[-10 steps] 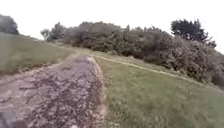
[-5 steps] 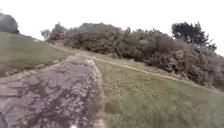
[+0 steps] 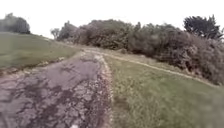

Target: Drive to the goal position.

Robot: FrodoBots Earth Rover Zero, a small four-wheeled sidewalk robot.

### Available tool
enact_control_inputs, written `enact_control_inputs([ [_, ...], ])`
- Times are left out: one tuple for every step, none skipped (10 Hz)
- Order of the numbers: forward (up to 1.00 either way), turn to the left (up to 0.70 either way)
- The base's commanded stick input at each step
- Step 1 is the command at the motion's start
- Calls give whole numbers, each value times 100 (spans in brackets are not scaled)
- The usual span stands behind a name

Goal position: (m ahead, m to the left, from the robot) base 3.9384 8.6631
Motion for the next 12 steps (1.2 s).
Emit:
enact_control_inputs([
  [70,4],
  [70,1],
  [70,0],
  [70,0],
  [70,0],
  [70,0],
  [70,0],
  [70,0],
  [70,0],
  [70,0],
  [70,0],
  [70,0],
])
